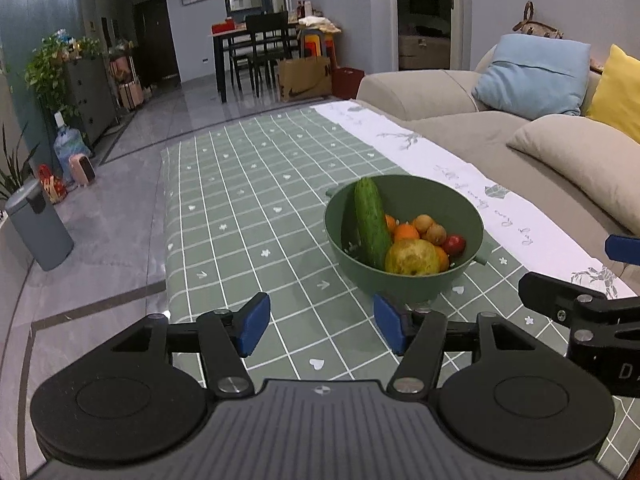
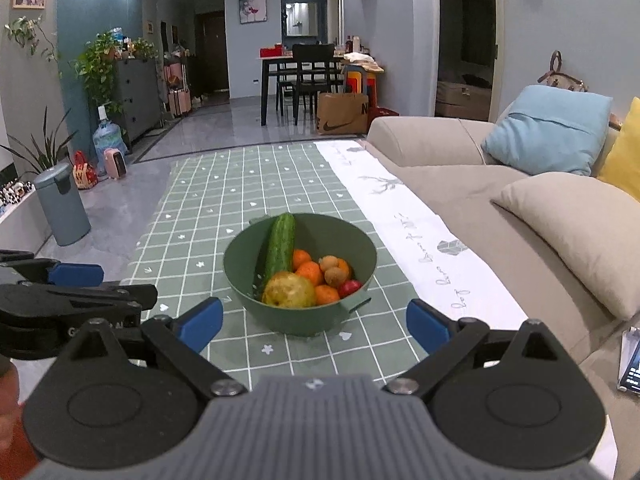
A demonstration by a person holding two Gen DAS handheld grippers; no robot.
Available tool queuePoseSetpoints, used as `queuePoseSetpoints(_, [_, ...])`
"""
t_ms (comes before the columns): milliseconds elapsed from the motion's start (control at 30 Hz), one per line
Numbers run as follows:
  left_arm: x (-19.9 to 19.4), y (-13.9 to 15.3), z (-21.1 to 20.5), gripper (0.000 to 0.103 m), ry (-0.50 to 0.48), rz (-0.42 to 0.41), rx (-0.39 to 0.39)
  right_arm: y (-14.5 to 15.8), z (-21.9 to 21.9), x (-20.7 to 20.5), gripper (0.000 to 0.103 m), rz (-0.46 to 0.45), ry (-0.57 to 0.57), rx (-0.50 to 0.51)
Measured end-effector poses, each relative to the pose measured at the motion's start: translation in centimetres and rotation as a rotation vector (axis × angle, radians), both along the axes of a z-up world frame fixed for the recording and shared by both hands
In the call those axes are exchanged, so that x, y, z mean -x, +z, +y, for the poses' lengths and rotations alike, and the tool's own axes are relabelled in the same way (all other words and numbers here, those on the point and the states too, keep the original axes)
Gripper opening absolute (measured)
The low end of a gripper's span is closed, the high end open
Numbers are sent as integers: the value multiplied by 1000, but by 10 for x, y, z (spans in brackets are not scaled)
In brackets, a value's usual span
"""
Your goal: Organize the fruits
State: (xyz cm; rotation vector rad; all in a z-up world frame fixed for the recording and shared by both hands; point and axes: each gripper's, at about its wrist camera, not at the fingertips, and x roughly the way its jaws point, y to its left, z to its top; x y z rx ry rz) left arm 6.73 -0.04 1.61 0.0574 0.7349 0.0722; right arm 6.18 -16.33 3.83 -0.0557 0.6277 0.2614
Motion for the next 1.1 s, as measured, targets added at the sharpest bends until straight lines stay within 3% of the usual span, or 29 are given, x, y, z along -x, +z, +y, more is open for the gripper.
queuePoseSetpoints(300, [-7, -13, 1, 74, 8, 64, 17, -12, 0, -9, 94, 29, -8, -2])
queuePoseSetpoints(1100, [-8, -10, 0, 74, 4, 71, 20, -12, 2, -7, 94, 7, 11, 4])
